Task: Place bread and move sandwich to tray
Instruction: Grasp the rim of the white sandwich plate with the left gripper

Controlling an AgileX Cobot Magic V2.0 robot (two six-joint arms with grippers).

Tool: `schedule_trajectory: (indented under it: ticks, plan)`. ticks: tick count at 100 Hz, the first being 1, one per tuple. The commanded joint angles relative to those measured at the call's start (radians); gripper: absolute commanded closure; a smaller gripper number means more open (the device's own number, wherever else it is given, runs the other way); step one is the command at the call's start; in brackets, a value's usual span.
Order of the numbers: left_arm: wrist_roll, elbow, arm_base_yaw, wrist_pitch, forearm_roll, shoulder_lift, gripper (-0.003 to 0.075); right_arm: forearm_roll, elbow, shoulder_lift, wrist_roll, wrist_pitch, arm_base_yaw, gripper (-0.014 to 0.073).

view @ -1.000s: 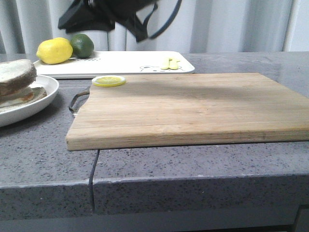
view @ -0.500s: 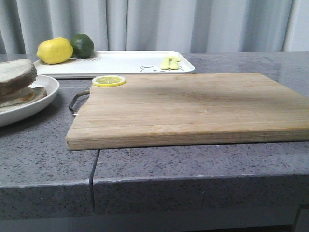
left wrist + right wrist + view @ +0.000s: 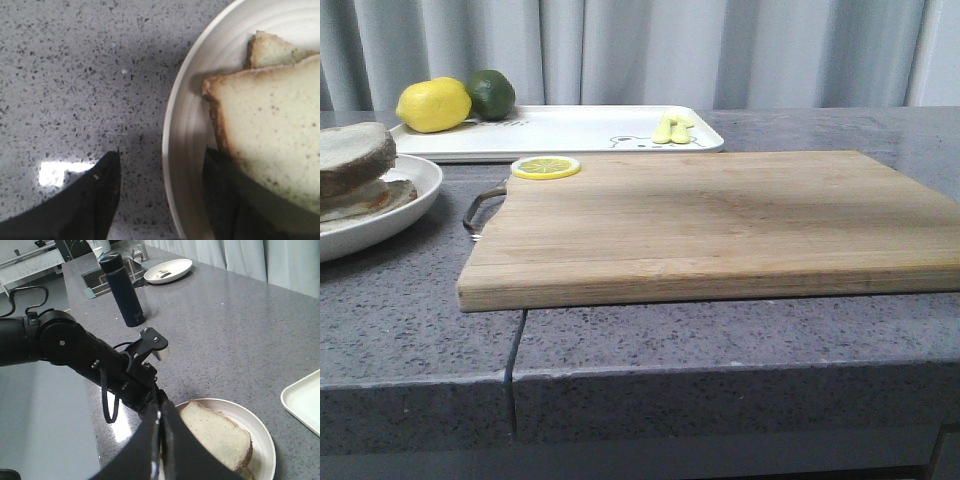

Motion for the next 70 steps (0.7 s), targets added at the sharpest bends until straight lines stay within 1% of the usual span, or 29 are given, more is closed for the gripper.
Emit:
schedule_trajectory:
  ticks: [1, 9, 16, 28, 39, 56, 70]
  plan:
    - [-0.008, -0.035, 0.001, -0.051, -0.014, -0.006, 0.0379, 0.037, -0.033, -0.052, -0.014, 0.002, 0.004, 0.0655]
    - [-0.008, -0.035, 0.001, -0.045, -0.019, 0.010, 0.0423, 0.037, -0.033, -0.052, -0.014, 0.006, 0.004, 0.0655]
    - [-0.008, -0.035, 0.001, -0.041, -0.024, 0.024, 0.0487, 0.037, -0.033, -0.052, -0.014, 0.007, 0.004, 0.0655]
    - [-0.008, -0.035, 0.001, -0.036, -0.055, 0.036, 0.0627, 0.037, -0.033, -0.052, -0.014, 0.011, 0.004, 0.0655]
    - [-0.008, -0.035, 0.001, -0.033, -0.088, 0.036, 0.0739, 0.037, -0.033, -0.053, -0.014, 0.015, 0.004, 0.0655]
    - [-0.008, -0.054, 0.003, 0.006, -0.135, 0.036, 0.0740, 0.037, -0.033, -0.053, -0.014, 0.018, 0.004, 0.0655]
    - [-0.008, -0.127, 0.053, 0.058, -0.259, 0.036, 0.0740, 0.032, -0.033, -0.068, -0.014, -0.009, 0.004, 0.0655]
